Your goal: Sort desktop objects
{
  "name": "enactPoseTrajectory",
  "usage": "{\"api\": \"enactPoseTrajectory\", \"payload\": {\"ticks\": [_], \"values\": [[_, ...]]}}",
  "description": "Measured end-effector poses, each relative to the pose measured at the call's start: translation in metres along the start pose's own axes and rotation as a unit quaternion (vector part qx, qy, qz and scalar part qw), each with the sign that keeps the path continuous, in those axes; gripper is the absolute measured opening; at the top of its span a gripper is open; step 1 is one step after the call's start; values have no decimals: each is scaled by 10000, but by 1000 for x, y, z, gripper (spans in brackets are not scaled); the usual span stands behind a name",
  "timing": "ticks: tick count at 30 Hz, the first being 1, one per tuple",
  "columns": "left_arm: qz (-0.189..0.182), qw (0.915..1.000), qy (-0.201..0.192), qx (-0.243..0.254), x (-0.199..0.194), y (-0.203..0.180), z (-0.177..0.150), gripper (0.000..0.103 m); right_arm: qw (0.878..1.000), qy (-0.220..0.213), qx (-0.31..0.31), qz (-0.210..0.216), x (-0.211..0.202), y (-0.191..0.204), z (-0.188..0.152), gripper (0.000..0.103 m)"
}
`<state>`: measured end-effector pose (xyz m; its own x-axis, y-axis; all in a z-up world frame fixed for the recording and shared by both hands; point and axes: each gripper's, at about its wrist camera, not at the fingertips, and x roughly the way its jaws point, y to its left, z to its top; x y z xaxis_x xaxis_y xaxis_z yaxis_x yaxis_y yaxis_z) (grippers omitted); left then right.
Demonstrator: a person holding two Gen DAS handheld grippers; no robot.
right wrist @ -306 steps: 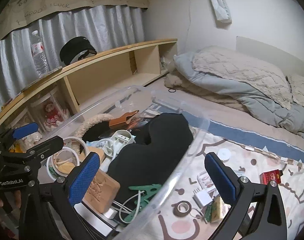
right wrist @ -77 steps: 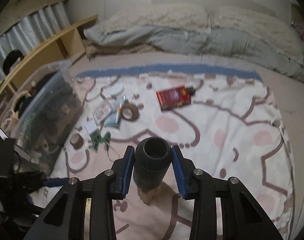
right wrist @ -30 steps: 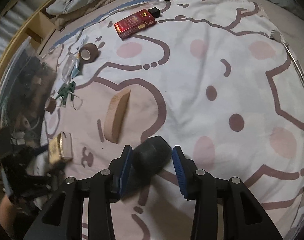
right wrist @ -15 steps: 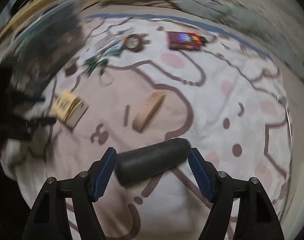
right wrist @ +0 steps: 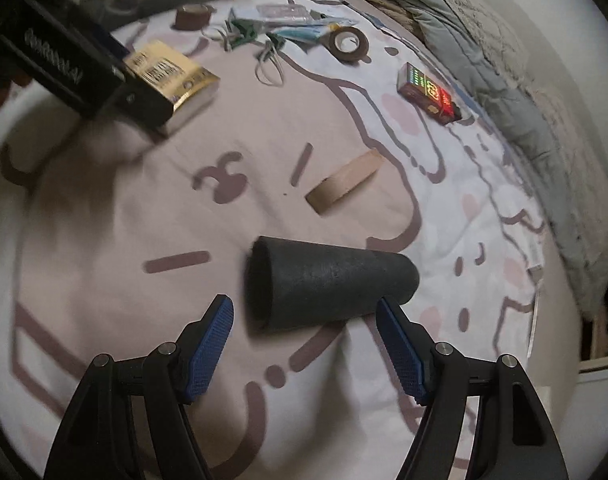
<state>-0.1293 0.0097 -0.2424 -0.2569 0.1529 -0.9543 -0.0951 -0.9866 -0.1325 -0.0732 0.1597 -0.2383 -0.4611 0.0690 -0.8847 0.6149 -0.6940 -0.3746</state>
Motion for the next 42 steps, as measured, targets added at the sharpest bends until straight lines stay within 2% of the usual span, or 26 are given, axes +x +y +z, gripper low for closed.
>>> {"api": "enactPoseTrajectory", "payload": {"ticks": [2, 3, 5, 7, 11, 14, 18, 21, 25, 27, 29, 33, 35, 38, 42], "values": [[-17, 9999, 14, -98, 2, -2, 2, 93, 9998, -5, 61, -166, 4, -5, 2, 72], [-32, 9999, 41, -155, 3, -2, 4, 93, 9998, -5, 130, -133, 3, -8, 2, 62], [-57, 9994, 113, -313, 6, -3, 6, 93, 9994, 46, 342, 24, 2, -18, 3, 53], [-64, 9987, 193, -469, 8, -2, 6, 93, 9987, 25, 495, 149, -4, -24, 4, 39], [-30, 9965, 301, -780, 9, 2, 7, 93, 9973, -155, 712, 66, -18, -43, 6, 30], [58, 9965, 347, -764, 9, 1, 8, 93, 9942, -237, 1043, 101, -24, -65, 5, 27], [134, 9977, 434, -511, 9, -1, 5, 92, 9868, -309, 1552, 356, -25, -96, 1, 12], [198, 9985, 496, 86, 8, -11, 2, 90, 9777, -311, 1956, 692, -22, -114, -1, 10], [290, 9932, 623, 942, 7, -21, -9, 85, 9741, -263, 2119, 738, -17, -122, -3, 10], [347, 9910, 636, 1127, 5, -21, -14, 85, 9714, -248, 2217, 817, -14, -127, -4, 10], [406, 9911, 611, 1107, 2, -16, -17, 85, 9663, -293, 2363, 978, -12, -131, -6, 10], [151, 9956, 690, 622, -3, 0, -19, 87, 9583, -397, 2605, 1107, -8, -136, -10, 10], [133, 9949, 779, 631, -4, 2, -20, 87, 9534, -286, 2737, 1241, -1, -137, -12, 10], [614, 9904, 831, 918, -7, 3, -23, 87, 9523, -74, 2799, 1211, 8, -134, -14, 10], [911, 9908, 766, 640, -10, 22, -19, 87, 9435, -37, 3000, 1407, 7, -139, -14, 11]]}}
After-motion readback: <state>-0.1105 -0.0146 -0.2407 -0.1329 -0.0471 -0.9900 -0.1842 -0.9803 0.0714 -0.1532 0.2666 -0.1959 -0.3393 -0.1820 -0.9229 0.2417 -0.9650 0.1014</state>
